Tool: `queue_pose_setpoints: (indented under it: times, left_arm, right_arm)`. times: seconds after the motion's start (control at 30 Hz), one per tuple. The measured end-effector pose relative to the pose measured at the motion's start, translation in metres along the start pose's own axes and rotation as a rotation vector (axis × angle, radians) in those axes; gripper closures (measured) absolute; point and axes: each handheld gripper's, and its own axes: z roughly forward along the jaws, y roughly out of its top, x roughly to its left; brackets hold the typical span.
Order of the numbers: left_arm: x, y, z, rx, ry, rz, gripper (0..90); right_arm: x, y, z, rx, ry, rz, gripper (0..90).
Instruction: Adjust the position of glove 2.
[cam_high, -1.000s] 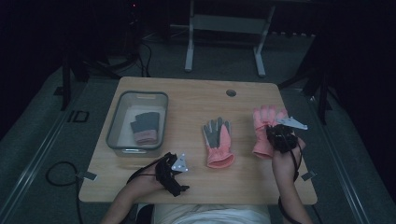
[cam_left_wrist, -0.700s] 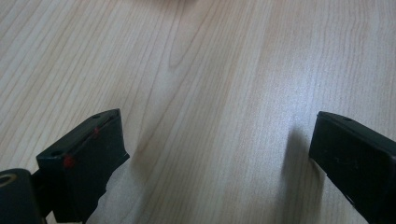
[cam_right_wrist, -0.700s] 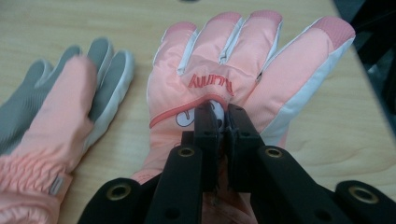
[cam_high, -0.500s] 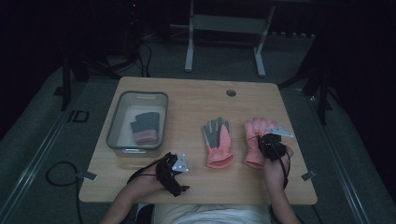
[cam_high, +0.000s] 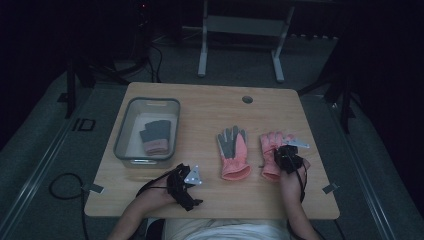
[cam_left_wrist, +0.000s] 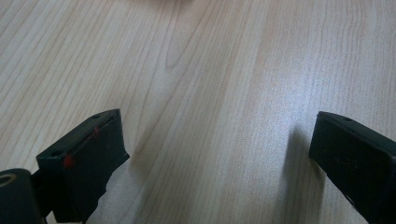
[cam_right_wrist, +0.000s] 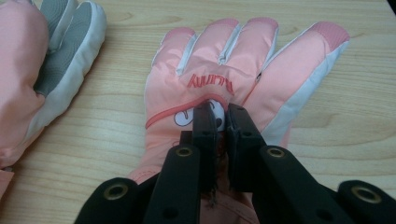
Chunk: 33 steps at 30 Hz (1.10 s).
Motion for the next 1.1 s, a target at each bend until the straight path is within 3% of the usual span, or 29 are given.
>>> queue_pose_setpoints:
  times: [0.2,0.3,0.37,0.43,0.47,0.57,0.6,0.67,0.8,0.93,1.03,1.1]
  left_arm:
    - [0.000,0.000,0.000,0.002,-0.002,0.000,3.2]
    - [-0.001,0.000,-0.001,0.002,-0.010,-0.005,3.2]
    - [0.000,0.000,-0.001,-0.001,-0.010,-0.005,3.2]
    - [0.000,0.000,-0.001,-0.005,-0.010,-0.007,3.2]
    - [0.000,0.000,-0.001,-0.002,-0.009,-0.004,3.2]
    - [0.000,0.000,-0.001,0.000,-0.007,-0.004,3.2]
    - [0.000,0.000,-0.001,0.000,-0.007,-0.004,3.2]
    - [0.000,0.000,-0.001,0.000,-0.007,-0.004,3.2]
    - [0.000,0.001,0.000,0.004,-0.008,-0.003,3.2]
    - [0.000,0.001,-0.001,-0.010,-0.019,-0.011,3.2]
    - [0.000,0.001,-0.001,-0.005,-0.017,-0.005,3.2]
    - [0.000,0.001,-0.001,-0.003,-0.015,-0.003,3.2]
  right_arm:
    - [-0.001,0.002,-0.004,-0.008,0.008,-0.018,76.0]
    - [-0.006,0.008,-0.011,-0.030,0.034,-0.078,72.3]
    - [-0.012,0.013,-0.016,-0.044,0.082,-0.108,68.8]
    - [-0.015,0.015,-0.018,-0.046,0.085,-0.122,67.9]
    - [-0.023,0.020,-0.022,-0.054,0.128,-0.169,65.3]
    - [-0.030,0.025,-0.023,-0.047,0.171,-0.247,62.7]
    - [-0.030,0.025,-0.023,-0.047,0.171,-0.247,62.7]
    - [-0.036,0.028,-0.023,-0.027,0.215,-0.274,62.0]
    - [-0.035,0.024,-0.020,-0.007,0.235,-0.282,59.8]
    - [-0.028,0.016,-0.013,0.015,0.239,-0.296,57.0]
    - [-0.022,0.010,-0.006,0.026,0.204,-0.317,59.7]
    - [-0.018,0.005,-0.002,0.043,0.154,-0.343,66.9]
